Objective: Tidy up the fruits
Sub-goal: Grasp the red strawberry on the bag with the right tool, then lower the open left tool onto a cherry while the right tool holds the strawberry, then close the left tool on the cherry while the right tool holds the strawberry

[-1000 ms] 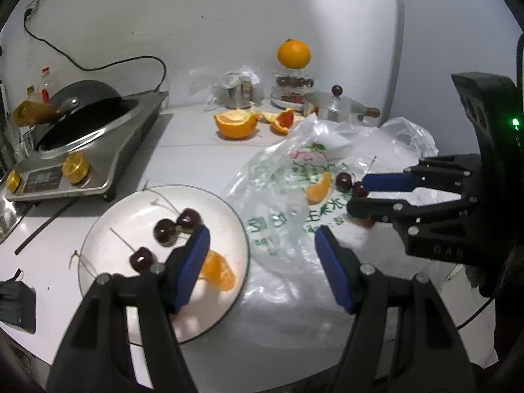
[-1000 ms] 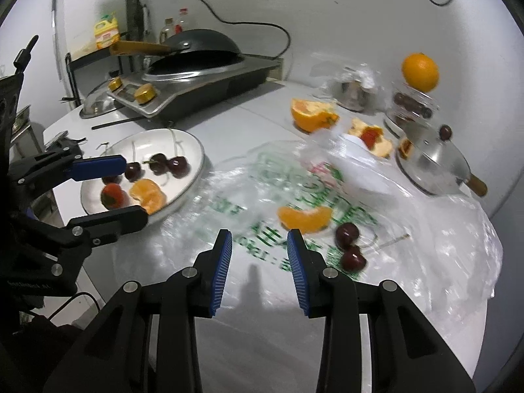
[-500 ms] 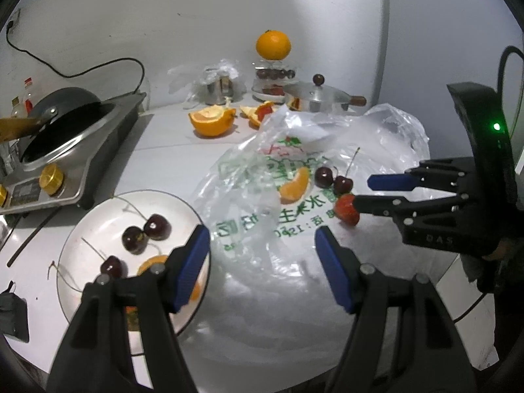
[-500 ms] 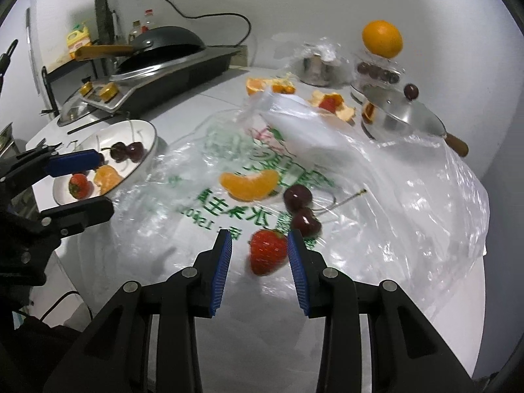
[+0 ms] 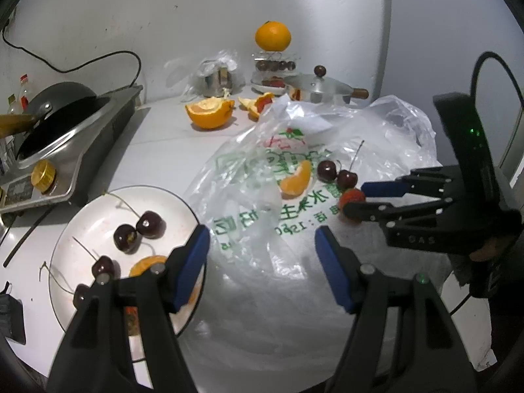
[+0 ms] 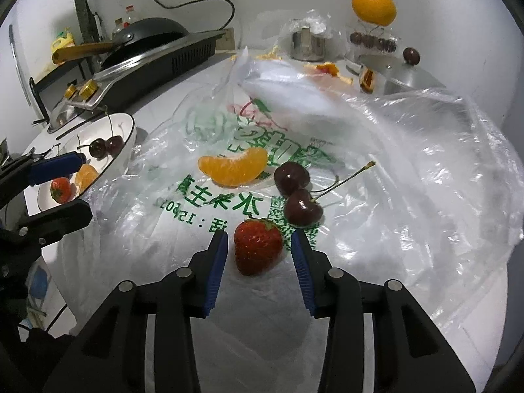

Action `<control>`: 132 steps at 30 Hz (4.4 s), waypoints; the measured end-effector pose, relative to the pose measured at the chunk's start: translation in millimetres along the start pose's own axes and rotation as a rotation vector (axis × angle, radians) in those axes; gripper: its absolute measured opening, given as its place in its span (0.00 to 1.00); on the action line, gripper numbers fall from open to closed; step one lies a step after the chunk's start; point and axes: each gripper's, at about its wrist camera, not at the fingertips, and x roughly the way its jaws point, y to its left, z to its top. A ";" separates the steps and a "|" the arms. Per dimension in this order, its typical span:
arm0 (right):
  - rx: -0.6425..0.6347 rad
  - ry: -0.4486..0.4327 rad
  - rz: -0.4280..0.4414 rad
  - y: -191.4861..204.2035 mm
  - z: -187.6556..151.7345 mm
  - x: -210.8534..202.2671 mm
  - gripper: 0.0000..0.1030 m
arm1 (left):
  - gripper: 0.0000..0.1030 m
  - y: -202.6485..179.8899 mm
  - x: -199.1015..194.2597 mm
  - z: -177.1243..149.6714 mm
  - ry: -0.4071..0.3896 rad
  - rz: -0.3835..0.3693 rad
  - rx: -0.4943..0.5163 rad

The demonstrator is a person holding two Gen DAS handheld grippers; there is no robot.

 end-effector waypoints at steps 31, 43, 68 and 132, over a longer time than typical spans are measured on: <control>0.016 -0.086 -0.010 -42.8 -0.6 -34.4 0.32 | 0.66 -55.0 31.2 25.5 0.023 -0.020 0.108; 0.031 -0.106 0.025 -76.1 -7.6 -33.7 0.32 | 0.65 -90.4 69.3 39.3 0.068 -0.053 0.140; 0.044 -0.117 0.092 -102.2 -5.0 -21.6 0.32 | 0.50 -111.4 126.2 51.5 0.176 -0.076 0.121; 0.006 -0.095 0.059 -67.6 -7.6 -33.4 0.32 | 0.29 -103.6 86.3 51.2 0.105 -0.125 0.115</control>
